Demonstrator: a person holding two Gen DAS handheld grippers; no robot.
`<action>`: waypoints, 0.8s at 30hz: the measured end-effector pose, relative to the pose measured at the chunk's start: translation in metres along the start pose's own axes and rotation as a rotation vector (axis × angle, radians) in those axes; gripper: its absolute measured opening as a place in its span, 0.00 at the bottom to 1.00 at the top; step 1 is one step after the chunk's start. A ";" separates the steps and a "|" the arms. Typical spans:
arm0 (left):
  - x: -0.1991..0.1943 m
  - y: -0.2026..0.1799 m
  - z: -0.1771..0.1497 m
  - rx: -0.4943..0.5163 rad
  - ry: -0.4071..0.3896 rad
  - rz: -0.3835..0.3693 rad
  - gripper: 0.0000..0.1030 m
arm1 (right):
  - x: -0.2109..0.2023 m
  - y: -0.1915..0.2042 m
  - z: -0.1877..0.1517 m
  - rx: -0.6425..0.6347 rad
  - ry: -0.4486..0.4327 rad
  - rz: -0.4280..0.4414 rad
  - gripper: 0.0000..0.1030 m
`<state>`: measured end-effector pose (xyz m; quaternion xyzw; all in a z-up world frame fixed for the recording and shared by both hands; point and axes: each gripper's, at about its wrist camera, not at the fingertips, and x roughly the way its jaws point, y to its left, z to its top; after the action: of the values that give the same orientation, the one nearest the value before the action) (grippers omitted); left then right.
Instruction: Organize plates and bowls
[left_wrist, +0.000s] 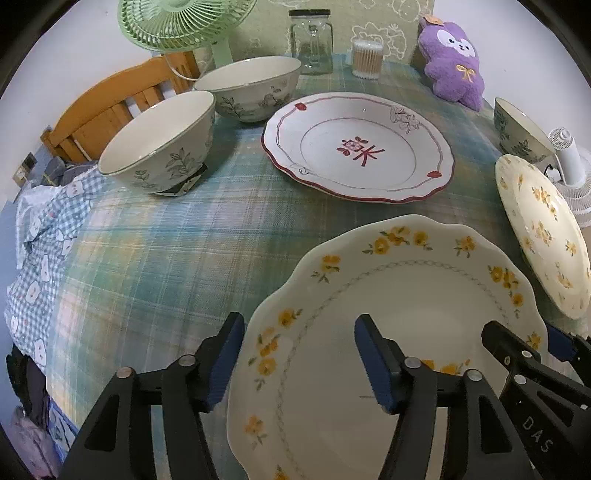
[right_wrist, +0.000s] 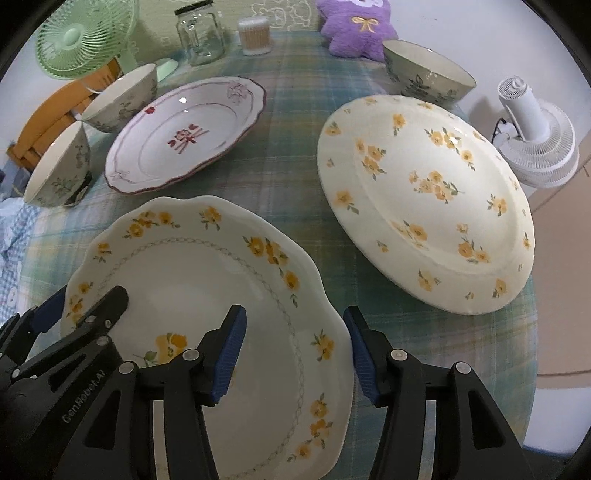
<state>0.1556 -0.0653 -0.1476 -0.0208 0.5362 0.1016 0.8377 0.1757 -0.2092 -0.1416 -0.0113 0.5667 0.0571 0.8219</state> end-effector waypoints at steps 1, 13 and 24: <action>-0.003 -0.002 -0.001 -0.005 -0.008 0.008 0.66 | -0.003 -0.001 0.001 -0.006 -0.012 0.005 0.65; -0.042 -0.004 0.000 -0.037 -0.086 -0.011 0.84 | -0.048 -0.019 0.004 0.003 -0.125 0.046 0.75; -0.074 -0.012 0.009 0.065 -0.161 -0.116 0.90 | -0.099 -0.036 0.004 0.088 -0.249 0.006 0.75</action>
<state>0.1359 -0.0863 -0.0775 -0.0166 0.4680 0.0367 0.8828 0.1488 -0.2521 -0.0497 0.0334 0.4625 0.0356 0.8853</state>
